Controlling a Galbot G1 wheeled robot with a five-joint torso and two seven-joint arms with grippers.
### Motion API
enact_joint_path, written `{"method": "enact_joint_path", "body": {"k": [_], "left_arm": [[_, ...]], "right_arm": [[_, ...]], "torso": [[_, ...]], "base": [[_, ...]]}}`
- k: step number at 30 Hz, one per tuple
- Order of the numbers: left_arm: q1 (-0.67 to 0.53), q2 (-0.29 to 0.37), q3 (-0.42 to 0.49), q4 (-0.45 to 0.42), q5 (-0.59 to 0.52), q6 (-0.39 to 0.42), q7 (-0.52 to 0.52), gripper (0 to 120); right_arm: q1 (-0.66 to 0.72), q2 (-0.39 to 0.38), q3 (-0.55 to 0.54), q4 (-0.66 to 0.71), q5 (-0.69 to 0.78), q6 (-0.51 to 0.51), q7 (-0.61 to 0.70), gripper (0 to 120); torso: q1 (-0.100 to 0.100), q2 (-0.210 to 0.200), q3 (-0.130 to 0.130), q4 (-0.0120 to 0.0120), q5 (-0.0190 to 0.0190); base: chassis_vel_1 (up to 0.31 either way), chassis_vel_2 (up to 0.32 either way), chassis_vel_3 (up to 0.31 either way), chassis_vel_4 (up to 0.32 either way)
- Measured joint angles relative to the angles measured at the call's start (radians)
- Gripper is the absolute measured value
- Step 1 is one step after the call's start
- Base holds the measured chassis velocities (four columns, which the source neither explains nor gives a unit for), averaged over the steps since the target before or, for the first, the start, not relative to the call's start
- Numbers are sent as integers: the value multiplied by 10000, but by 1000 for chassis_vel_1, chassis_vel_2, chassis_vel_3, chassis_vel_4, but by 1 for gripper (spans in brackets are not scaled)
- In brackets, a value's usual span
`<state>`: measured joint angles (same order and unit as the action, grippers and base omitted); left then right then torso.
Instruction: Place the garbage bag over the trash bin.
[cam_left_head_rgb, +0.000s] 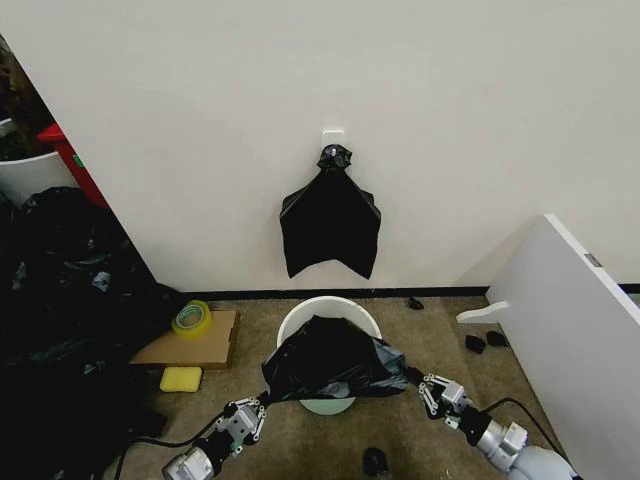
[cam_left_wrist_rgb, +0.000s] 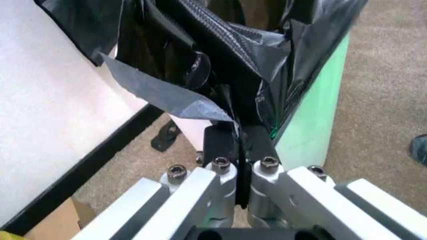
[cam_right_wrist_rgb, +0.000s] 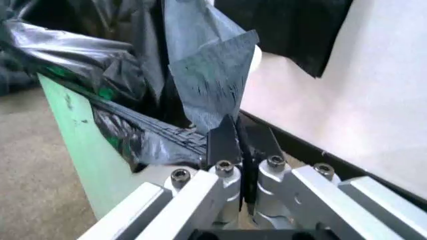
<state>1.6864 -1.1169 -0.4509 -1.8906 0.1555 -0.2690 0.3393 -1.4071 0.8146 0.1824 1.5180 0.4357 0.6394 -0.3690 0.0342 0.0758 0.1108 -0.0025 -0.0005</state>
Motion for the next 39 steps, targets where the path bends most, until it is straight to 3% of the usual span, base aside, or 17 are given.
{"method": "enact_joint_path", "body": {"k": [4,8,19,31,36,39], "left_arm": [[-21,-72,101,113,66,-2,-17,0],[-44,-136,197,201,130,-7,-31,0],[-51,-245,348,362,157,-8,-427,0],[-55,-211,593,259,-697,480,-1736,0],[129,-118,825,45,-1280,644,-2364,18],[310,-7,927,-167,-1137,965,-3011,28]], "right_arm": [[52,128,30,-494,158,458,-1395,0],[113,226,38,-719,-85,583,-1742,0],[770,572,69,-1297,-1996,670,581,0],[602,430,16,-875,-1331,815,68,0],[542,336,76,-960,-1152,1029,-417,0],[425,307,133,-971,-1021,1152,-703,7]], "torso": [[0,0,0,0,-1],[0,0,0,0,-2],[0,0,0,1,-1],[0,0,0,-1,-1],[0,0,0,0,-2],[0,0,0,0,0]], "base": [[0,0,0,0],[0,0,0,0],[0,0,0,0],[0,0,0,0],[0,0,0,0],[0,0,0,0]]}}
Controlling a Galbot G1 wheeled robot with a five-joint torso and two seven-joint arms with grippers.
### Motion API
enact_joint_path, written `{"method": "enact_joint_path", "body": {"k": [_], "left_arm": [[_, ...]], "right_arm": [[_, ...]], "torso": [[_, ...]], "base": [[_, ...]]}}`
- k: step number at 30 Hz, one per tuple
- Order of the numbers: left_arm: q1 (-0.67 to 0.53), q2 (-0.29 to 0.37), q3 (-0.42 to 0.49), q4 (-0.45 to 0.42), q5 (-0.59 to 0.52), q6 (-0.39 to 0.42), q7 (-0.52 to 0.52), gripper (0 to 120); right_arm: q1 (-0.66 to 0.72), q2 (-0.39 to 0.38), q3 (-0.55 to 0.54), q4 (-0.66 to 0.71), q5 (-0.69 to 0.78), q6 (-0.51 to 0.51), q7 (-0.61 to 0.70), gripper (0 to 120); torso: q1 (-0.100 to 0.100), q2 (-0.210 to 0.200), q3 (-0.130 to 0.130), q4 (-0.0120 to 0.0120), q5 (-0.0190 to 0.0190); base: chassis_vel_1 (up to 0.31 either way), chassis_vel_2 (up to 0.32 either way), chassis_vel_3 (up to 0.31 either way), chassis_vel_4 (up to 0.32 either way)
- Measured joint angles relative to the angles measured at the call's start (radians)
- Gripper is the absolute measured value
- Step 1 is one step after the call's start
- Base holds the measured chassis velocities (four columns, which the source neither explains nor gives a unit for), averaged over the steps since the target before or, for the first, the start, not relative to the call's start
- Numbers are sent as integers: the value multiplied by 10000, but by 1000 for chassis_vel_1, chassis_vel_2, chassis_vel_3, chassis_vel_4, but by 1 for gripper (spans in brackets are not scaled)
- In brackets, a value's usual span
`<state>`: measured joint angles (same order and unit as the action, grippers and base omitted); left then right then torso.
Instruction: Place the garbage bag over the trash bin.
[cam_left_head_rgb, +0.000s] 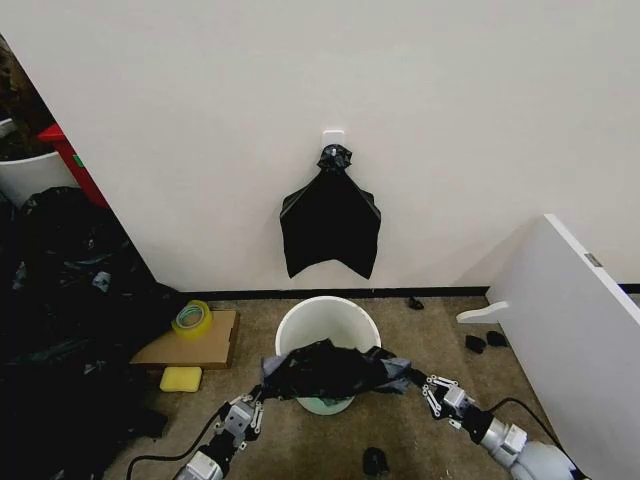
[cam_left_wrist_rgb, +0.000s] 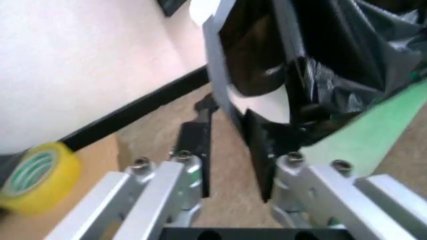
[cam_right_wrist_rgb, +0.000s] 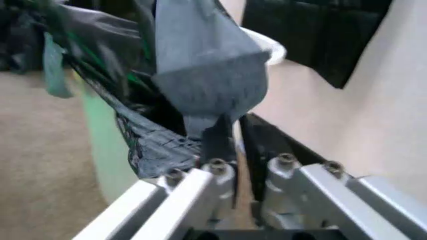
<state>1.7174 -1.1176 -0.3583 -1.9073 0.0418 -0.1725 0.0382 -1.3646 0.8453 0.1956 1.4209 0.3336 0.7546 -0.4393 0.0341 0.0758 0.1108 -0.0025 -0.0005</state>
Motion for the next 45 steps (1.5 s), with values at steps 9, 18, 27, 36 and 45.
{"method": "enact_joint_path", "body": {"k": [9,18,27,36,45], "left_arm": [[623,403,-462,-818,366,593,-1125,63],[1031,868,-986,-1138,550,-458,-623,93],[658,758,-1191,-1358,-492,-1250,-430,100],[336,-201,-1051,-1955,-1751,-795,-700,100],[298,-658,-1042,-2759,-1779,93,-1804,100]], "right_arm": [[-436,-330,492,90,1024,608,-2385,41],[-792,-309,2337,302,3032,711,-7389,72],[-122,102,2489,675,4241,-134,-7569,100],[2521,-812,-916,2522,1810,-5216,1422,100],[5843,-493,-3750,2850,3287,-10255,2794,100]], "torso": [[0,0,0,0,-1],[0,0,0,-1,-4],[0,0,0,-1,2],[1,0,2,4,-8],[1,0,2,1,-15]], "base": [[0,0,0,0],[0,0,0,0],[0,0,0,0],[0,0,0,0],[0,0,0,0]]}}
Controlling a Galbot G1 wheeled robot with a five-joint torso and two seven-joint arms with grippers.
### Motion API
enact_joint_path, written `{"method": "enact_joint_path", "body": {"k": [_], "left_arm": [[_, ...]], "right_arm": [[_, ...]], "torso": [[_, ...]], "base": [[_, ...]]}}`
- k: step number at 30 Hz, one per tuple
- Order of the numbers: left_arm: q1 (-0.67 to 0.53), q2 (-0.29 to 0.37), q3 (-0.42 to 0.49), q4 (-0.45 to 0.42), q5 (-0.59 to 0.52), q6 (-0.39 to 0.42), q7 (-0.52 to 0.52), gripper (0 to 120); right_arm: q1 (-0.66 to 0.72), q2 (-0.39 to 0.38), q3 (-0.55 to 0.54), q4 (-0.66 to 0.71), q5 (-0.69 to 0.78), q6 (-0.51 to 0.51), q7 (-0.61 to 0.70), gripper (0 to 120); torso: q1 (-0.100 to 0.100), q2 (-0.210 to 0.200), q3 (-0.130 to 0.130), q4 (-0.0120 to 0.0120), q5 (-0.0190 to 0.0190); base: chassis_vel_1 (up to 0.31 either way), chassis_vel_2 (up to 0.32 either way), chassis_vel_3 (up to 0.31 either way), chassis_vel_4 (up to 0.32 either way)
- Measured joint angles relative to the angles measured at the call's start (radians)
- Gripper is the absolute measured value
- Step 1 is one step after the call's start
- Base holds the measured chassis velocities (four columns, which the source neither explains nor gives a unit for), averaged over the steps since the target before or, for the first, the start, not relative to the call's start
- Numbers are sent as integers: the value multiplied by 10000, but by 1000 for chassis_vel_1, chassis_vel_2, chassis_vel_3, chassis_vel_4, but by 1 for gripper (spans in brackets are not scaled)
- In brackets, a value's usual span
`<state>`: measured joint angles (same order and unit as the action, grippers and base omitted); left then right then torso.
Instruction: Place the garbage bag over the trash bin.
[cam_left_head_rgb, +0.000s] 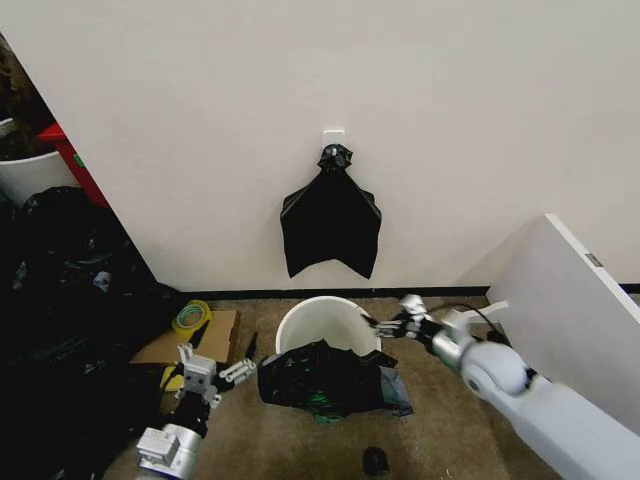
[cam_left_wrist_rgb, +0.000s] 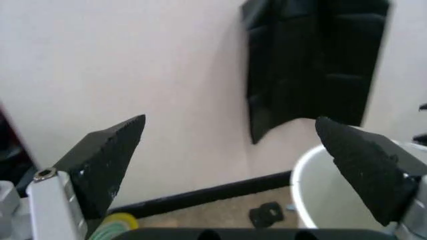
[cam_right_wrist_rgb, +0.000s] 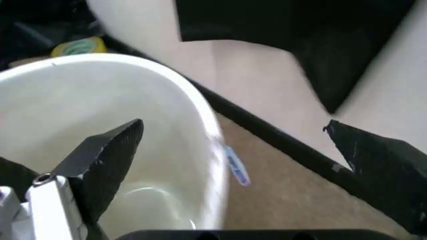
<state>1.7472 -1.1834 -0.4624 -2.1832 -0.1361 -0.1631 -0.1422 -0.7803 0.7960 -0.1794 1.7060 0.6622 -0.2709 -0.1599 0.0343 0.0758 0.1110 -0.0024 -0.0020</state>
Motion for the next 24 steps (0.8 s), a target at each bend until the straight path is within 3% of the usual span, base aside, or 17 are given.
{"method": "enact_joint_path", "body": {"k": [1,5,11,16,18,20,22,24], "left_arm": [[14,-279,84,40,31,93,-269,100],[179,-697,87,74,55,196,-747,100],[292,-631,-140,-151,28,341,-1037,100],[278,-461,-238,-326,-99,620,-1479,100],[272,-453,-238,-326,-102,634,-1525,100],[240,-449,-222,-318,-104,649,-1650,100],[231,-448,-217,-311,-105,651,-1676,100],[105,-408,-178,-186,-142,673,-1850,100]], "right_arm": [[480,218,-343,-193,-87,-435,22,100],[1416,1030,-827,-909,-451,-1484,119,100],[1868,1920,-947,-1809,-881,-2229,-302,100],[2112,2588,-1052,-2499,-1260,-3005,-512,80],[2135,2619,-1058,-2544,-1273,-3052,-543,77],[2181,2660,-1077,-2603,-1266,-3177,-595,66],[2187,2661,-1088,-2603,-1244,-3195,-595,64],[2224,2622,-1226,-2518,-815,-3295,-261,51]], "torso": [[0,0,0,0,15],[0,0,0,2,12],[0,0,0,-2,15],[-1,-1,-1,-1,15],[0,0,-1,-3,15],[-2,0,-3,-3,8],[-2,0,-3,-3,9],[-2,0,-3,-3,12]], "base": [[0,0,0,0],[0,0,0,0],[0,0,0,0],[0,0,0,0],[0,0,0,0],[0,0,0,0],[0,0,0,0],[0,0,0,0]]}}
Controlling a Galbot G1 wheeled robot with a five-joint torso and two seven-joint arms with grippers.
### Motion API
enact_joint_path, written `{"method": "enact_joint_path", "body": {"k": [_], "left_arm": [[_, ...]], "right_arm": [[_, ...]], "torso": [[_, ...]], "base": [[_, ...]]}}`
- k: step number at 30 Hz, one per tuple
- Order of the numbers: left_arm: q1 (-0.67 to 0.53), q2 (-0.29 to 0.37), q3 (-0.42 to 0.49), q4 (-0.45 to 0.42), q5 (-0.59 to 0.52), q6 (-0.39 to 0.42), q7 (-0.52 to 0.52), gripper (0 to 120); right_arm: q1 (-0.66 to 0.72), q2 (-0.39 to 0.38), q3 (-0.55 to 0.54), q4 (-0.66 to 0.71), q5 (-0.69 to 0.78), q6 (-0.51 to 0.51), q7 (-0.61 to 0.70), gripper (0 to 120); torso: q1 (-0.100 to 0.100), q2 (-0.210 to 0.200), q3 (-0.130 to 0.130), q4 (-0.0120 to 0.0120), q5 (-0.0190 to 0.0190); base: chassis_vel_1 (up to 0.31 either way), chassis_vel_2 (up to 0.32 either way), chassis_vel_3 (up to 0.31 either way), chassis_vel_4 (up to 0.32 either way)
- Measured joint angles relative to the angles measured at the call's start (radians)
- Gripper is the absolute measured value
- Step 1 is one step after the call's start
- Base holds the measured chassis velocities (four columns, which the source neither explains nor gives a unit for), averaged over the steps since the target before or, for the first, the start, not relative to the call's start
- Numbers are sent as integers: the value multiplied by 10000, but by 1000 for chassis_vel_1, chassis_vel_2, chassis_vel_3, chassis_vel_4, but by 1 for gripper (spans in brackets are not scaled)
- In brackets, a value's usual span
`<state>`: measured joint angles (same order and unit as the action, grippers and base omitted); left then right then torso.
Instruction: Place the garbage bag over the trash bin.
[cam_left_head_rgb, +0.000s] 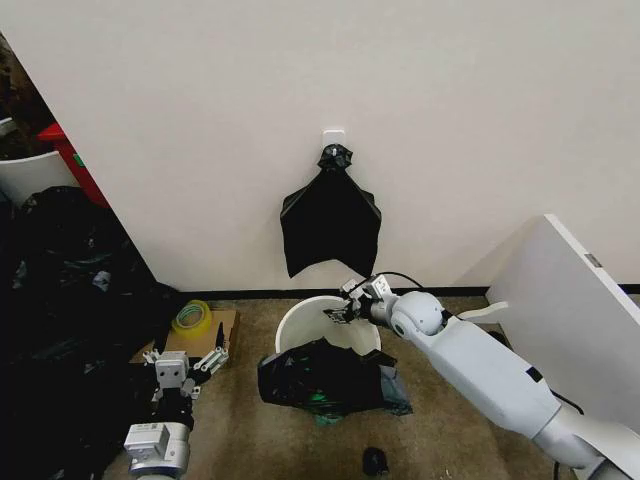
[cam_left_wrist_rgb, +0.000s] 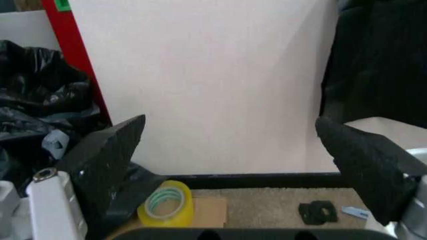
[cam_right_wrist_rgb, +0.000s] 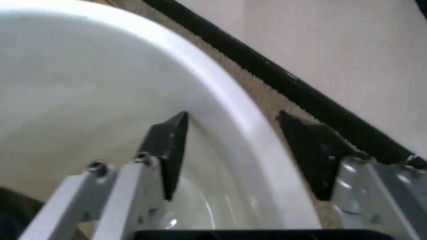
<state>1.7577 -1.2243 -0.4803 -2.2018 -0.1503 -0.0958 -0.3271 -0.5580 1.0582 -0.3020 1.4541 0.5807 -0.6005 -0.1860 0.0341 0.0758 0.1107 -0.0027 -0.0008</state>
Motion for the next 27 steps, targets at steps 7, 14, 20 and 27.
{"method": "enact_joint_path", "body": {"k": [7,14,20,27], "left_arm": [[-185,64,43,224,-43,10,-267,100],[-241,60,139,336,-15,-2,-492,100],[-274,20,215,343,19,-6,-528,100],[-235,-46,255,251,29,-7,-568,100]], "right_arm": [[8,-157,-384,861,1500,-688,2144,27],[-333,-393,-737,1956,3330,-670,5625,4],[-1350,-698,-240,3440,5699,771,8858,1],[-4341,-964,1520,5276,6548,3174,10856,1]], "torso": [[0,-1,1,3,3],[0,0,1,5,6],[1,0,1,5,2],[0,0,0,-1,2]], "base": [[0,0,0,0],[0,0,0,0],[0,0,0,0],[0,0,0,0]]}}
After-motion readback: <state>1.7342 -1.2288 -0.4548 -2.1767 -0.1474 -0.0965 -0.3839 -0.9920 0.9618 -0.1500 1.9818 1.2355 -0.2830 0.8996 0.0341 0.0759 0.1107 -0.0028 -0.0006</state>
